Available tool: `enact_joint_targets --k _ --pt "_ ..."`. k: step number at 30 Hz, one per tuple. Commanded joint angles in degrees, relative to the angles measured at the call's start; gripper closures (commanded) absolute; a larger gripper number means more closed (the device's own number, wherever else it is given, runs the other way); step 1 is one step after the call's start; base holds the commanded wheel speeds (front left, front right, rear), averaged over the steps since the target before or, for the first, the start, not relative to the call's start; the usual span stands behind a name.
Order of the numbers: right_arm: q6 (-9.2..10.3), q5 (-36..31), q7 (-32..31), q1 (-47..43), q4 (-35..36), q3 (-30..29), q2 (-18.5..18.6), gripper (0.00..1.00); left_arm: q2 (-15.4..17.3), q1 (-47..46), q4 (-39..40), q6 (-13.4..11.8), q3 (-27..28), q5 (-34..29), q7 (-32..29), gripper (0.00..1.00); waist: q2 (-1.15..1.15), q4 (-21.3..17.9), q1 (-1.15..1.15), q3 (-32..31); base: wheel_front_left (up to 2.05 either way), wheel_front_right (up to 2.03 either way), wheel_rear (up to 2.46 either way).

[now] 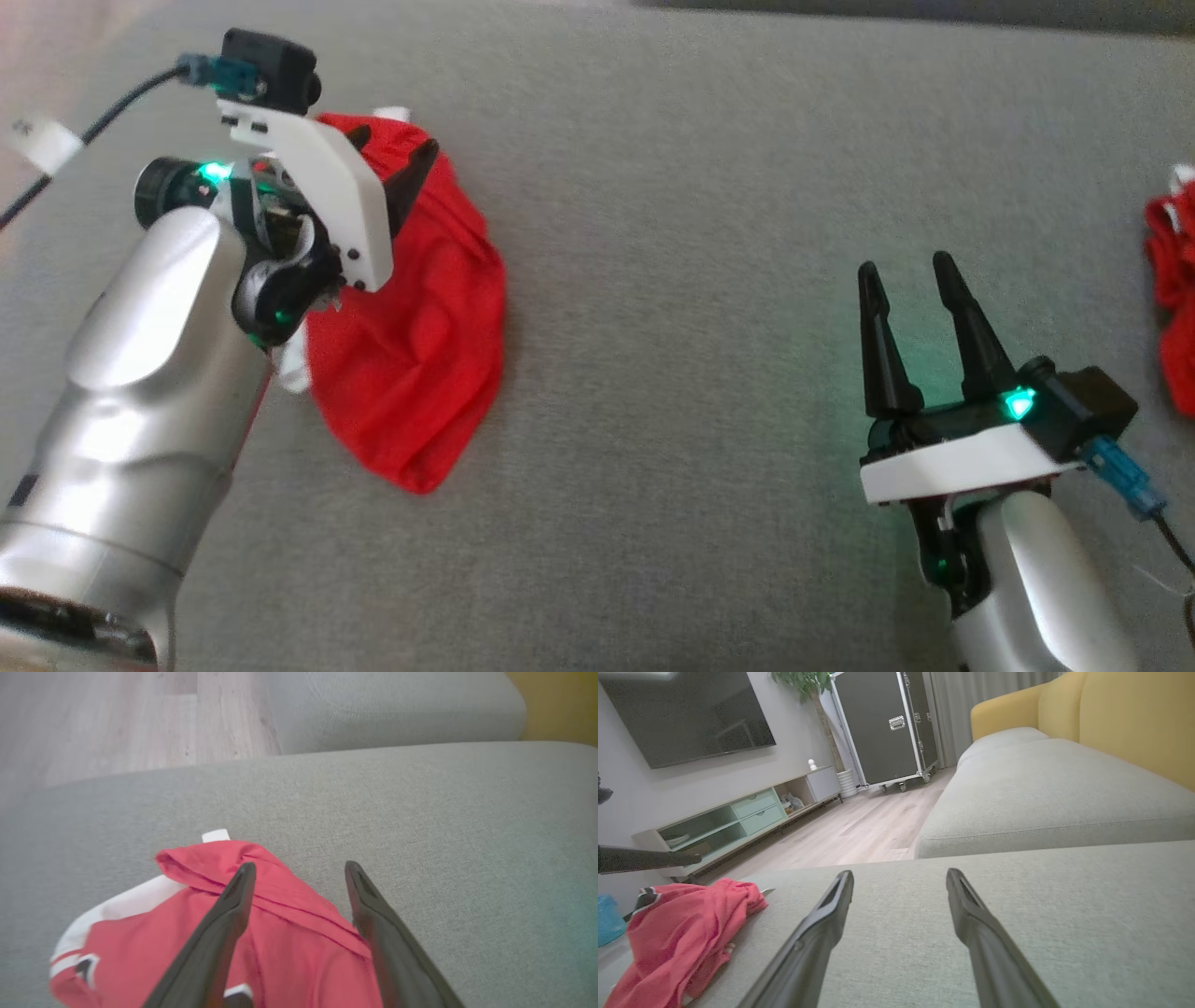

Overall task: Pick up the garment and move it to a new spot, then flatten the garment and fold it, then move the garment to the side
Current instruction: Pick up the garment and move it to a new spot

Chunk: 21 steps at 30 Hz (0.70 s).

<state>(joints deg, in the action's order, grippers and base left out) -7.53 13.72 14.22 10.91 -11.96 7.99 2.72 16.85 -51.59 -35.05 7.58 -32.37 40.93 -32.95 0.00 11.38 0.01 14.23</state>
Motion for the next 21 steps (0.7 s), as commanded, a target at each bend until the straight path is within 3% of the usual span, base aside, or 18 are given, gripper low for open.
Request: enact_joint_targets --k 1,4,8,16,18,21 --pt "0.04 0.17 0.78 1.72 2.07 1.35 0.16 0.0 2.74 -3.09 1.13 -0.1 1.77 0.43 -0.3 0.0 0.0 -3.08 -0.01 3.11 0.0 0.0 0.0" --pt "0.04 0.24 0.78 2.38 2.18 1.34 0.16 0.0 3.2 -4.74 -2.41 -0.09 1.03 2.11 -3.33 0.0 0.0 -4.29 -0.01 4.23 0.0 0.0 0.0" --pt "0.04 0.43 0.78 2.8 2.06 1.28 0.16 0.0 4.24 -6.35 -7.0 -0.47 -1.5 -0.37 -6.27 0.0 0.0 -5.4 -0.01 4.89 0.0 0.0 0.0" --pt "0.04 0.56 0.78 2.95 1.82 0.98 0.16 0.0 3.78 -6.42 -11.94 -0.7 -2.88 0.16 -10.63 0.0 0.0 -6.2 -0.01 5.03 0.0 0.0 0.0" --pt "0.04 0.57 0.78 3.1 1.73 0.74 0.16 0.0 3.62 -6.01 -12.71 -0.6 -3.44 0.71 -12.38 1.0 0.0 -6.23 -0.01 4.83 0.0 0.0 0.0" --pt "0.04 0.65 0.78 3.25 1.56 0.67 0.16 0.0 3.89 -5.82 -10.95 -0.32 -4.35 1.0 -11.27 1.0 0.0 -6.48 -0.01 4.24 0.0 0.0 0.0"
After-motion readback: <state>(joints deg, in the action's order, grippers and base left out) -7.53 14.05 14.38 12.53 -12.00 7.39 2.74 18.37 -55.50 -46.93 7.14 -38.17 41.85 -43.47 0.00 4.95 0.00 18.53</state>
